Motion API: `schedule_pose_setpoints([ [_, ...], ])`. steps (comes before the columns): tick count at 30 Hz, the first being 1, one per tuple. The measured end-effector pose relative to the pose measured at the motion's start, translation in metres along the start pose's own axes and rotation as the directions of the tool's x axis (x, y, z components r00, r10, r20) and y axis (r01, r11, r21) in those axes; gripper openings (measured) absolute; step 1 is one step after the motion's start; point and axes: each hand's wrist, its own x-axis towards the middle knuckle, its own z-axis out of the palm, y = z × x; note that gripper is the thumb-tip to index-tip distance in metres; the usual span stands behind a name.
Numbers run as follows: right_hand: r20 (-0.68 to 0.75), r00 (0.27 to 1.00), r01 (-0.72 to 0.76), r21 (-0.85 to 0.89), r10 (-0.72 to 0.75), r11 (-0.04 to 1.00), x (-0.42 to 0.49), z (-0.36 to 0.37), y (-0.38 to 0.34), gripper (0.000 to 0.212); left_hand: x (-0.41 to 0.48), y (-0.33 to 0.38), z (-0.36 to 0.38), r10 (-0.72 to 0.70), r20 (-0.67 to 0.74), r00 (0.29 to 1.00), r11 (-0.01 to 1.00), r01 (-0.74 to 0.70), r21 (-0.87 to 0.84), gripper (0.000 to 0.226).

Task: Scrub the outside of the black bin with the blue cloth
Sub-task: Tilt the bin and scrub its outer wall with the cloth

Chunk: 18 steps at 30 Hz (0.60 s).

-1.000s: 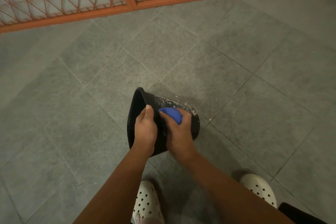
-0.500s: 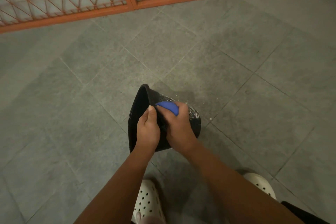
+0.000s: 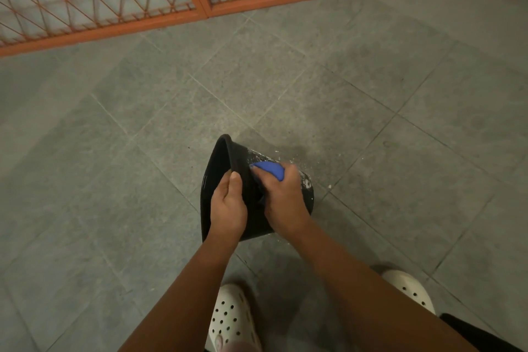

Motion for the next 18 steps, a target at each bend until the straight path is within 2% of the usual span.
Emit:
schedule_pose_setpoints([
  [2, -0.091, 0.996, -0.011, -0.060, 0.005, 0.998, 0.001, -0.012, 0.001, 0.029, 0.003, 0.001, -0.001, -0.042, 0.021, 0.999, 0.999, 0.042, -0.013, 0.028],
  [4, -0.139, 0.990, 0.006, -0.004, -0.006, 1.000, -0.004, -0.015, 0.000, 0.024, 0.006, 0.005, -0.001, -0.092, 0.059, 0.994, 0.996, 0.092, -0.010, 0.024],
  [6, -0.060, 0.997, 0.056, 0.043, -0.054, 0.997, -0.011, -0.012, 0.000, 0.023, 0.010, 0.010, -0.002, -0.147, 0.058, 0.987, 0.988, 0.149, -0.028, 0.022],
  [8, 0.075, 0.985, 0.154, 0.009, -0.154, 0.988, -0.016, -0.005, -0.001, 0.028, 0.015, 0.013, -0.004, -0.194, 0.021, 0.981, 0.978, 0.195, -0.069, 0.022],
  [10, 0.145, 0.957, 0.277, -0.194, -0.252, 0.941, -0.012, -0.004, -0.003, 0.020, 0.018, 0.013, -0.005, -0.223, -0.009, 0.975, 0.971, 0.222, -0.093, 0.022],
  [12, 0.195, 0.912, 0.411, -0.429, -0.361, 0.805, -0.009, -0.013, -0.002, 0.012, 0.018, 0.012, -0.004, -0.215, -0.023, 0.976, 0.974, 0.212, -0.083, 0.023],
  [14, 0.190, 0.885, 0.446, -0.603, -0.424, 0.662, -0.006, -0.027, 0.007, 0.024, 0.018, 0.011, -0.002, -0.200, -0.038, 0.979, 0.977, 0.196, -0.083, 0.021],
  [16, 0.289, 0.844, 0.470, -0.804, -0.452, 0.364, -0.001, -0.042, 0.022, 0.042, 0.017, 0.010, 0.000, -0.188, -0.052, 0.981, 0.979, 0.183, -0.093, 0.017],
  [17, 0.312, 0.854, 0.459, -0.830, -0.416, 0.318, -0.002, -0.047, 0.025, 0.049, 0.016, 0.009, 0.001, -0.180, -0.061, 0.982, 0.980, 0.174, -0.094, 0.017],
  [18, 0.315, 0.867, 0.452, -0.823, -0.386, 0.343, -0.003, -0.048, 0.026, 0.058, 0.016, 0.009, 0.000, -0.169, -0.068, 0.983, 0.983, 0.163, -0.086, 0.017],
])
